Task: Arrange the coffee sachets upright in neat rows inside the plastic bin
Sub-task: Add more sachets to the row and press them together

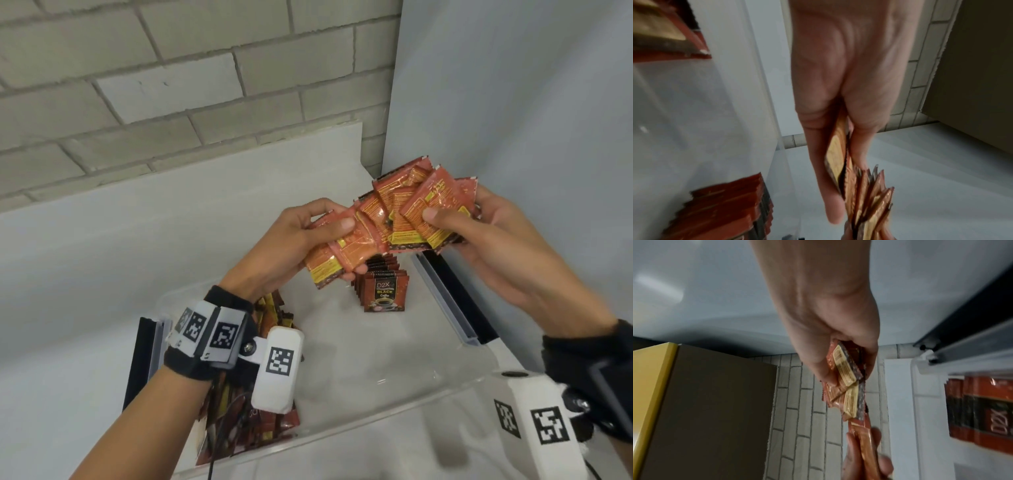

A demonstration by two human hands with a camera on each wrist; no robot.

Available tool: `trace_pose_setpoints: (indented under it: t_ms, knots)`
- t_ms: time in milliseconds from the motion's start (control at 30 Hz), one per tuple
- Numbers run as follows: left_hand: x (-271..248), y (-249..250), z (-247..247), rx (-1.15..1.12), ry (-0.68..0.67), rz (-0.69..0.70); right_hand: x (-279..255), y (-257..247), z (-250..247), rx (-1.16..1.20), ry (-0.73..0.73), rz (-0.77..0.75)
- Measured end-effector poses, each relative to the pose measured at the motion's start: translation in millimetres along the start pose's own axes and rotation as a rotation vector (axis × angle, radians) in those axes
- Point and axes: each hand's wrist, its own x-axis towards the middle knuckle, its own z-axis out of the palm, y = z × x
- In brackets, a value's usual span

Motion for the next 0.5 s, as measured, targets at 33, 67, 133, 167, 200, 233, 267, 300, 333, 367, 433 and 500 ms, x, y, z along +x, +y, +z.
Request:
trace_pose_setpoints:
  t_ms: [33, 67, 133, 167, 200, 233, 267, 300, 333, 367, 433, 500]
  knots:
    - [-1, 3, -2, 0.049, -0.010, -0.014, 1, -1, -2, -0.027, -0.020, -0.010]
    - [-1, 6, -3, 0.091, -0.030, -0.035, 1, -2, -4, -0.057, -0.047, -0.016]
    - [-2, 12, -7, 0.159, -0.097, -0.079, 2, -3, -7, -0.111, -0.123, -0.017]
    - [-1, 14, -8, 0.185, -0.137, -0.096, 2, -3, -8, -0.124, -0.169, -0.010]
    - [-1, 17, -8, 0.202, -0.176, -0.109, 3, -2, -9, -0.121, -0.214, -0.002]
    - [0, 18, -8, 0.210, -0.207, -0.122, 3, -1, -10, -0.102, -0.253, 0.005]
    - [0, 20, -8, 0.208, -0.237, -0.136, 3, 1, -9, -0.073, -0.284, 0.013]
    - [1, 20, -9, 0.196, -0.267, -0.143, 3, 1, -9, -0.040, -0.307, 0.024]
    - [2, 21, -9, 0.170, -0.295, -0.145, 3, 2, -9, -0.004, -0.327, 0.039]
    - [3, 21, -9, 0.137, -0.311, -0.139, 2, 4, -8, 0.034, -0.341, 0.056]
    - [4, 23, -8, 0.099, -0.268, -0.121, 1, 6, -7, 0.095, -0.335, 0.082]
    - [5, 26, -4, 0.133, -0.176, -0.112, 0, 7, -5, 0.122, -0.270, 0.084]
